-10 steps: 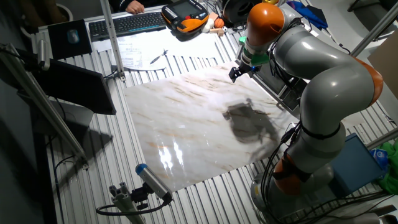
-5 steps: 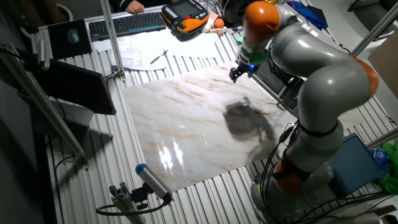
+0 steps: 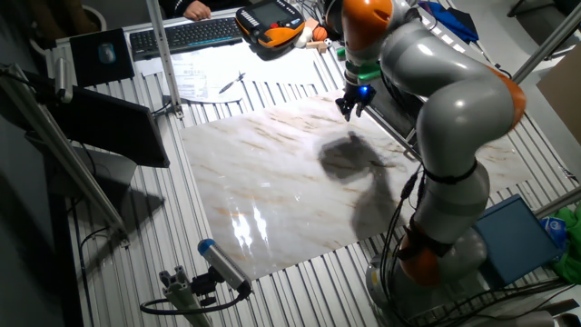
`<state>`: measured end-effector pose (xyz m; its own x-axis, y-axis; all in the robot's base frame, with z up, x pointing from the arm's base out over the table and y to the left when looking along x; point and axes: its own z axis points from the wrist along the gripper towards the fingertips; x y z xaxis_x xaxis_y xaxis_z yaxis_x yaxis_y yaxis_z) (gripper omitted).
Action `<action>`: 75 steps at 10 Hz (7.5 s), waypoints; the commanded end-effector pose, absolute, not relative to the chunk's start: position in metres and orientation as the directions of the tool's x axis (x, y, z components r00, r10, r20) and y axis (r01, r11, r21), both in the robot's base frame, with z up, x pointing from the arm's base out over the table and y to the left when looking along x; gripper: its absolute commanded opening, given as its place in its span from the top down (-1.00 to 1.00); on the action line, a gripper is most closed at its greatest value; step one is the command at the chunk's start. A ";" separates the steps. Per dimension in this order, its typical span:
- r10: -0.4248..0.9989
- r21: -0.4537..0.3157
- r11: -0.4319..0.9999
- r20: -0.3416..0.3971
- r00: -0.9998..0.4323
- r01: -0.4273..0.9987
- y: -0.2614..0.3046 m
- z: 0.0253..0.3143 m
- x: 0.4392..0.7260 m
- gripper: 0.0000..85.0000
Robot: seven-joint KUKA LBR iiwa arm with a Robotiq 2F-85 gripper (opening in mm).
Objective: Open the microwave door
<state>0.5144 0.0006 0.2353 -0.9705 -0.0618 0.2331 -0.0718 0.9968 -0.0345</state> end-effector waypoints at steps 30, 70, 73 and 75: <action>0.851 -0.071 0.520 0.119 -0.511 0.851 -0.043 0.258 0.521 0.60; 0.894 -0.063 0.447 -0.011 -0.448 0.892 -0.189 0.237 0.457 0.20; 0.896 -0.124 0.433 -0.048 -0.441 0.893 -0.189 0.237 0.457 0.20; 0.903 -0.162 0.412 -0.060 -0.426 0.896 -0.189 0.237 0.457 0.20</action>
<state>0.4574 -0.1887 0.2364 -0.4221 0.9043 -0.0635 0.8983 0.4079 -0.1633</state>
